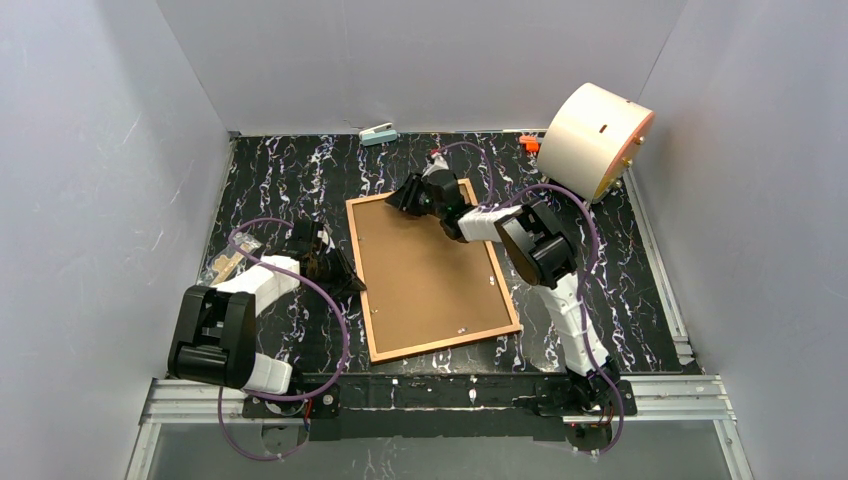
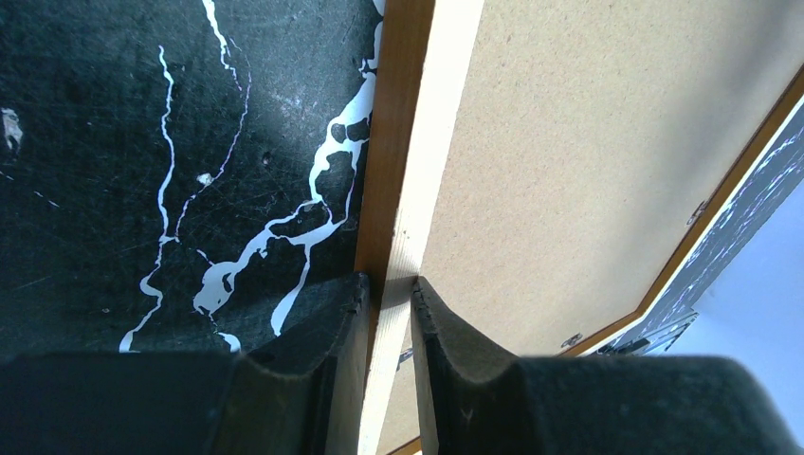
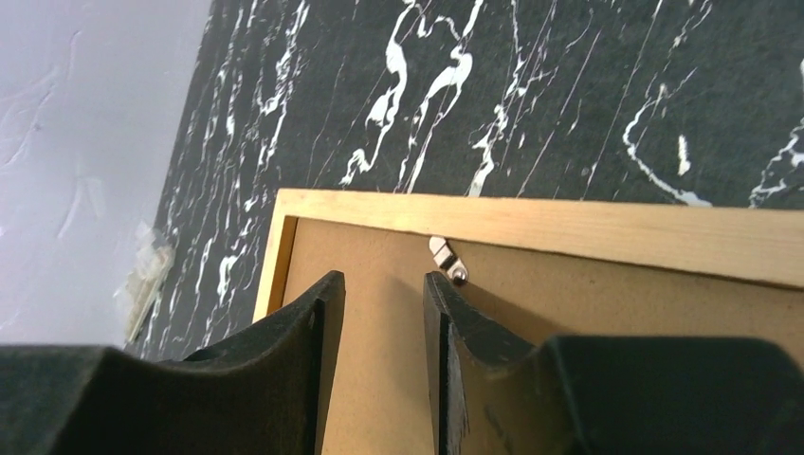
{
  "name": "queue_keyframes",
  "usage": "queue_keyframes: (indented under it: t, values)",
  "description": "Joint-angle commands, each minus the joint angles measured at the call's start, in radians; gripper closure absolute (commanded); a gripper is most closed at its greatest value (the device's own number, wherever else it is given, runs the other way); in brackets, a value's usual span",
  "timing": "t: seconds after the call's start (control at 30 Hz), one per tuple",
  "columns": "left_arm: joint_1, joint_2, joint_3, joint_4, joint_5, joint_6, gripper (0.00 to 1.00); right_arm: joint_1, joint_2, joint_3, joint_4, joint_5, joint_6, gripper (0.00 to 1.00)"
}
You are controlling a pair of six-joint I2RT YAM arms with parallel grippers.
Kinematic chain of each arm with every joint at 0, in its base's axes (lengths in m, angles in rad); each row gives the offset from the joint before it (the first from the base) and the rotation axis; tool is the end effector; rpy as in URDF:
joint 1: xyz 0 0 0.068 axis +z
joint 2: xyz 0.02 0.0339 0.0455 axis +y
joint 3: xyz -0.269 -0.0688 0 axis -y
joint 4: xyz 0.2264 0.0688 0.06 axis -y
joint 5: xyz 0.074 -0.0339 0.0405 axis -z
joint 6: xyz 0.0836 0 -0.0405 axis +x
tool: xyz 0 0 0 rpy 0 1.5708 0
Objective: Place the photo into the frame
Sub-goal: Install the photo frame at the center of the board.
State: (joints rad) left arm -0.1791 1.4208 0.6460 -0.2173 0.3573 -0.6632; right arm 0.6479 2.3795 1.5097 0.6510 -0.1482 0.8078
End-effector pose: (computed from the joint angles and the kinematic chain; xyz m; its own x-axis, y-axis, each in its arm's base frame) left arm 0.2574 -0.0763 0.1365 -0.8678 -0.4290 -0.2507 -0.2273 0.7914 -0.5674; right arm 0.4386 0.3475 0.1309 -0.6341 0.4166 -0.6514 -0.3668 0.5796 0.7277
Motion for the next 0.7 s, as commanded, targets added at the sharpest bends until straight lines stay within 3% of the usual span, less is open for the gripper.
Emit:
queue_keyframes:
  t: [0.0, 0.53, 0.67]
  values:
    - [-0.004, 0.026, -0.022, -0.073, -0.084, 0.027, 0.8, 0.028, -0.02, 0.096, -0.165, 0.133, -0.077, 0.55]
    - [-0.004, 0.034, -0.028, -0.06, -0.08, 0.025, 0.8, 0.075, 0.028, 0.247, -0.386, 0.36, -0.152, 0.56]
    - [-0.005, 0.034, -0.027, -0.063, -0.079, 0.026, 0.81, 0.075, 0.021, 0.233, -0.359, 0.325, -0.165, 0.56]
